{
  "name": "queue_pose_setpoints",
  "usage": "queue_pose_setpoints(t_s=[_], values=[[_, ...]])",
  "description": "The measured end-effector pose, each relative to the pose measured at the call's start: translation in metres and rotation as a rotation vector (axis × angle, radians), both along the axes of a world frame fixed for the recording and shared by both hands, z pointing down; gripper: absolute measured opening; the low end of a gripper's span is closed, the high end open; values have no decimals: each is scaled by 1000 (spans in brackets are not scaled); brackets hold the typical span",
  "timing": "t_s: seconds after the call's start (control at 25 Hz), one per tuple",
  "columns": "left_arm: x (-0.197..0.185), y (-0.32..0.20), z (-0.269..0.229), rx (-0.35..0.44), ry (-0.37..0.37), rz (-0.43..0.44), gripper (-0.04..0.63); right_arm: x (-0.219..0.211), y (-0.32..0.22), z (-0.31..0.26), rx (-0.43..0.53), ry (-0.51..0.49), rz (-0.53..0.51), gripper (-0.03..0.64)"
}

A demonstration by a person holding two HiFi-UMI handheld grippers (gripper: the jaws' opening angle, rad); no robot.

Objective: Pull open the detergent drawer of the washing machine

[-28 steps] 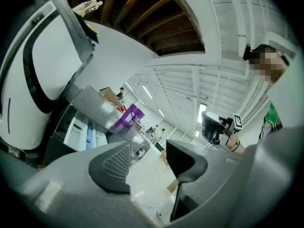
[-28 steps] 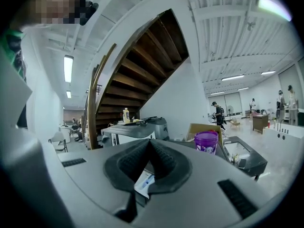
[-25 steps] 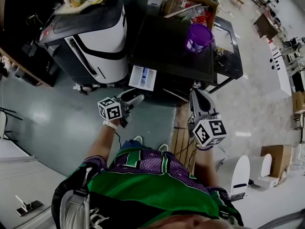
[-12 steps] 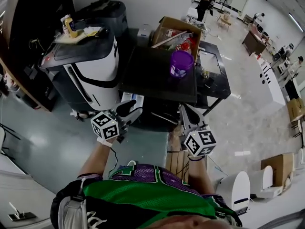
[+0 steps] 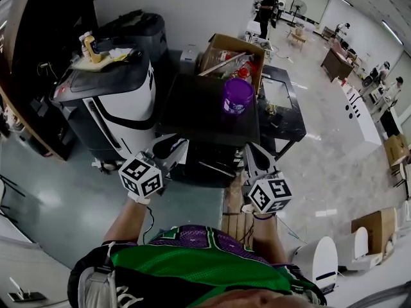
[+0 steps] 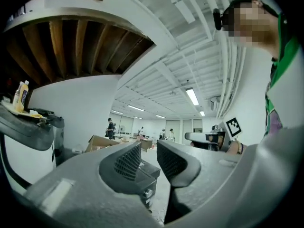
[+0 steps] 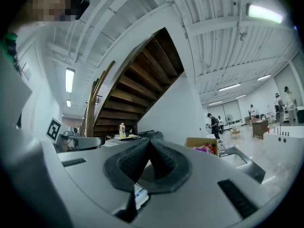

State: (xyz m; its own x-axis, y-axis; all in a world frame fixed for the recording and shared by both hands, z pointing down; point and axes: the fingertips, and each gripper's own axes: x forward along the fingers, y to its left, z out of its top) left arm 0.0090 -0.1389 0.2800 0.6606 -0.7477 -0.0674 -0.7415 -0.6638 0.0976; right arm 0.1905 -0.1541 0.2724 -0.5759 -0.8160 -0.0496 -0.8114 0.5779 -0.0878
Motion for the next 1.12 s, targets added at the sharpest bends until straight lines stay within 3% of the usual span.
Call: queue_pose_setpoints(t_s=[0.36, 0.76, 1.12], values=[[2, -8, -4, 4, -10, -57, 25, 9, -7, -3, 8, 7, 14, 2], [-21, -9, -3, 8, 5, -107, 17, 7, -12, -1, 34, 44, 67, 2], [-27, -9, -2, 13, -3, -119, 17, 2, -17, 1, 27, 31, 52, 2]])
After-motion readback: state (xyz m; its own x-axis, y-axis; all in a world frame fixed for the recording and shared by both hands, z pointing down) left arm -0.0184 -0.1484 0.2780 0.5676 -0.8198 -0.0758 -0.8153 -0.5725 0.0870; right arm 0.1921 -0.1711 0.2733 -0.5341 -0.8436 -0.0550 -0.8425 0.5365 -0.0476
